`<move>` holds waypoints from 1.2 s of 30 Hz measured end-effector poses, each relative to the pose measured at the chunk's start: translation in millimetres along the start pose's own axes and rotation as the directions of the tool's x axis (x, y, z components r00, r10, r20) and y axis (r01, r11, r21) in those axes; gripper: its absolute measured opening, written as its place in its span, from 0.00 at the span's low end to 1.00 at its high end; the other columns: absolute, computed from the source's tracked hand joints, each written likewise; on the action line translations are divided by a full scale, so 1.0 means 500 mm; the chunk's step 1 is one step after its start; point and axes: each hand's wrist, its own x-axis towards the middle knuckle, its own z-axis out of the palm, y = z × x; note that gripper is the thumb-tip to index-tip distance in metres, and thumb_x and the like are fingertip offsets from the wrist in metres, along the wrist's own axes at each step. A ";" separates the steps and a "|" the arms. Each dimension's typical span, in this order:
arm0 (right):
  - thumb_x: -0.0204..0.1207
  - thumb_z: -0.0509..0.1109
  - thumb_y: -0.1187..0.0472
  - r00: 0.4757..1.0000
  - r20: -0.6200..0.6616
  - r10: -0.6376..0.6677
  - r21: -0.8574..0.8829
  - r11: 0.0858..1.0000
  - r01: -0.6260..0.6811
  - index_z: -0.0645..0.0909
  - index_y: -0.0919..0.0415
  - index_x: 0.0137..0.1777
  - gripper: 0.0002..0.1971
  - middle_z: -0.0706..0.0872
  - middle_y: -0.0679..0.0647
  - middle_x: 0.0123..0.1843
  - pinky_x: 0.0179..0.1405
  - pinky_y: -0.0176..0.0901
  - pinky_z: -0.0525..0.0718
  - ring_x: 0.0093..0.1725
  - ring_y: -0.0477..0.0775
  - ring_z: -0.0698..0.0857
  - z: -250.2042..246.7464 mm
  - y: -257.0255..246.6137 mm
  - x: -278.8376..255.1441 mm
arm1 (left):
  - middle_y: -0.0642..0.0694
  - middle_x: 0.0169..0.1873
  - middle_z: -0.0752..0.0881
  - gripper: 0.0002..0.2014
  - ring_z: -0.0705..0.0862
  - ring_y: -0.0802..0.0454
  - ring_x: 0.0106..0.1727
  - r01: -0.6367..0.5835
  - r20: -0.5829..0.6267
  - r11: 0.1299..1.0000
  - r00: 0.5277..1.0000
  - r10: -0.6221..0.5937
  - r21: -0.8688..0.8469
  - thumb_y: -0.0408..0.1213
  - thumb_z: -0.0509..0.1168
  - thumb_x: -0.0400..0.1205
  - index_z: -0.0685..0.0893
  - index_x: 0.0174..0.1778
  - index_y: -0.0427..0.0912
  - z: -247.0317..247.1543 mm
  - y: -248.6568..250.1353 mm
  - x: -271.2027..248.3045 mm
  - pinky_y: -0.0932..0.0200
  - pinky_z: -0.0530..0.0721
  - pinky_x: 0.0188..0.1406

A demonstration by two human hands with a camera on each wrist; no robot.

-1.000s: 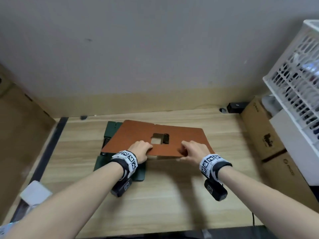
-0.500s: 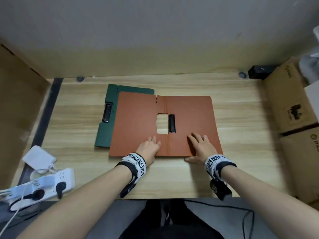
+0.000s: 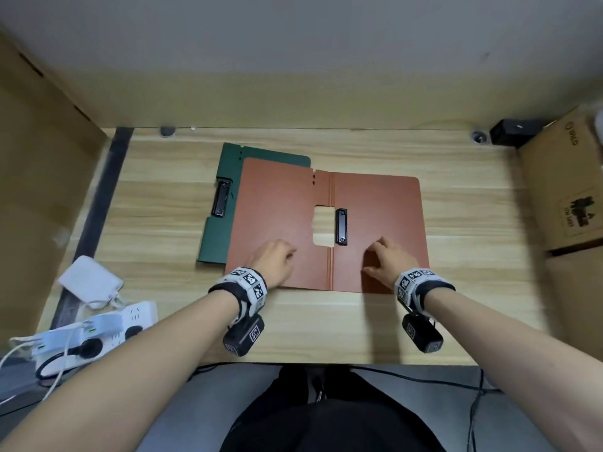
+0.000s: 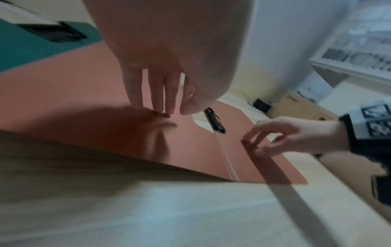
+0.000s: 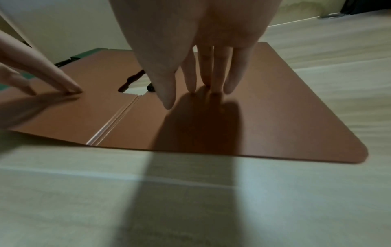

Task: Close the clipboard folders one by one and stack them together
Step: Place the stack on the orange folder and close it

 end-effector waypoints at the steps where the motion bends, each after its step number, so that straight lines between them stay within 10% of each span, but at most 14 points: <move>1: 0.72 0.74 0.42 1.000 -0.004 0.010 -0.013 1.000 -0.010 0.71 0.53 0.72 0.31 0.73 0.52 0.71 0.60 0.54 0.83 0.68 0.58 0.77 0.001 -0.004 0.006 | 0.45 0.61 0.84 0.18 0.82 0.46 0.62 0.041 -0.062 0.998 0.997 -0.044 -0.053 0.28 0.60 0.81 0.84 0.65 0.41 -0.012 -0.020 -0.003 0.47 0.82 0.63; 8: 0.70 0.75 0.41 0.994 -0.017 0.109 -0.010 0.994 -0.109 0.61 0.54 0.81 0.43 0.62 0.50 0.84 0.68 0.57 0.79 0.77 0.57 0.67 0.033 -0.032 0.016 | 0.41 0.70 0.71 0.23 0.68 0.43 0.74 0.357 -0.273 0.922 0.881 -0.386 -0.150 0.33 0.65 0.79 0.76 0.72 0.40 -0.044 -0.132 -0.035 0.49 0.78 0.63; 14: 0.70 0.75 0.40 0.996 0.016 0.091 -0.050 0.995 -0.090 0.59 0.54 0.82 0.45 0.60 0.51 0.85 0.70 0.55 0.76 0.78 0.57 0.65 0.023 -0.032 0.018 | 0.40 0.71 0.68 0.26 0.71 0.38 0.72 0.379 -0.227 0.857 0.853 -0.470 -0.349 0.34 0.67 0.78 0.74 0.73 0.40 -0.045 -0.137 -0.030 0.47 0.72 0.74; 22: 0.71 0.76 0.43 0.998 0.051 0.042 -0.108 0.994 -0.036 0.59 0.57 0.82 0.44 0.62 0.54 0.83 0.70 0.56 0.78 0.75 0.60 0.68 0.014 -0.025 0.022 | 0.40 0.71 0.80 0.32 0.81 0.39 0.68 0.369 -0.205 0.806 0.840 -0.502 -0.462 0.36 0.67 0.78 0.67 0.79 0.46 -0.098 -0.098 -0.032 0.47 0.80 0.65; 25: 0.71 0.75 0.44 1.000 0.030 -0.008 -0.113 0.993 0.012 0.63 0.56 0.79 0.40 0.66 0.53 0.79 0.67 0.54 0.79 0.72 0.59 0.71 0.007 -0.015 0.024 | 0.40 0.71 0.82 0.28 0.81 0.41 0.71 0.283 -0.250 0.838 0.866 -0.432 -0.467 0.38 0.67 0.78 0.73 0.76 0.43 -0.125 -0.061 -0.036 0.48 0.80 0.67; 29: 0.76 0.69 0.42 0.996 0.028 -0.083 -0.074 0.994 0.085 0.71 0.56 0.75 0.31 0.72 0.53 0.76 0.68 0.53 0.77 0.71 0.58 0.73 -0.014 0.004 0.023 | 0.52 0.43 0.90 0.02 0.89 0.50 0.49 0.124 -0.274 0.870 0.919 -0.282 -0.477 0.43 0.69 0.78 0.83 0.43 0.52 -0.178 0.023 -0.041 0.54 0.86 0.49; 36: 0.82 0.65 0.50 0.991 0.038 -0.127 0.174 0.978 0.118 0.80 0.59 0.68 0.20 0.81 0.58 0.70 0.66 0.47 0.77 0.66 0.61 0.81 -0.087 0.068 0.021 | 0.49 0.28 0.83 0.19 0.82 0.57 0.29 -0.033 -0.054 0.895 0.998 0.009 -0.444 0.54 0.63 0.81 0.76 0.33 0.43 -0.210 0.187 -0.004 0.62 0.78 0.31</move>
